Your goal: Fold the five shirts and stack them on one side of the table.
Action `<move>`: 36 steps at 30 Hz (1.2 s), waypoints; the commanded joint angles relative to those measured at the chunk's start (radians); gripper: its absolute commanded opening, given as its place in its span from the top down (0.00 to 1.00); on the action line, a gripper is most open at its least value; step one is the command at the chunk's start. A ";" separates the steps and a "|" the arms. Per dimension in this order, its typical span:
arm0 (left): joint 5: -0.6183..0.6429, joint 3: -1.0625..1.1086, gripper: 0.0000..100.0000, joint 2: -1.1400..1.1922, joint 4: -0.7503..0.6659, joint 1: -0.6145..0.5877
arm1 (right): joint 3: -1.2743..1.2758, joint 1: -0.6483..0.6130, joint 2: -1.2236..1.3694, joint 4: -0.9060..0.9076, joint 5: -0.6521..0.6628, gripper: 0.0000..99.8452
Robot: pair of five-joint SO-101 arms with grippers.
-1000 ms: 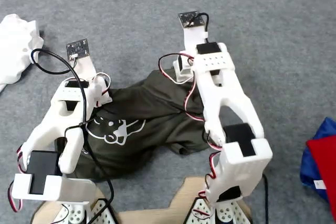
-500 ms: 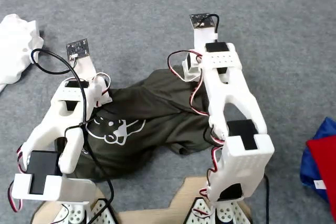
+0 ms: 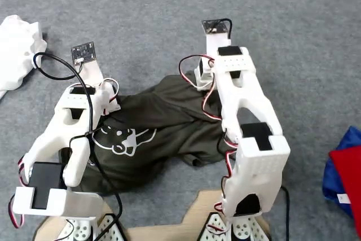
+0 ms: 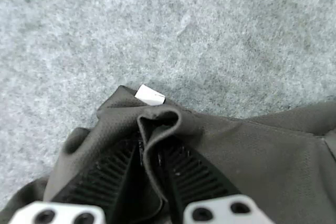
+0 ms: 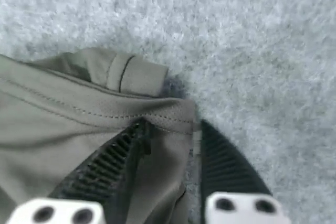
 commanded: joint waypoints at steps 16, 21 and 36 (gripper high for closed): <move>-0.005 -0.052 0.98 -0.002 -0.002 0.006 | -0.163 0.045 -0.012 0.058 -0.104 1.00; -0.005 -0.055 0.98 -0.002 -0.002 0.006 | -0.166 0.045 -0.093 0.068 -0.100 1.00; -0.002 -0.422 0.98 -0.397 0.347 -0.091 | -0.278 0.021 -0.667 0.192 -0.084 1.00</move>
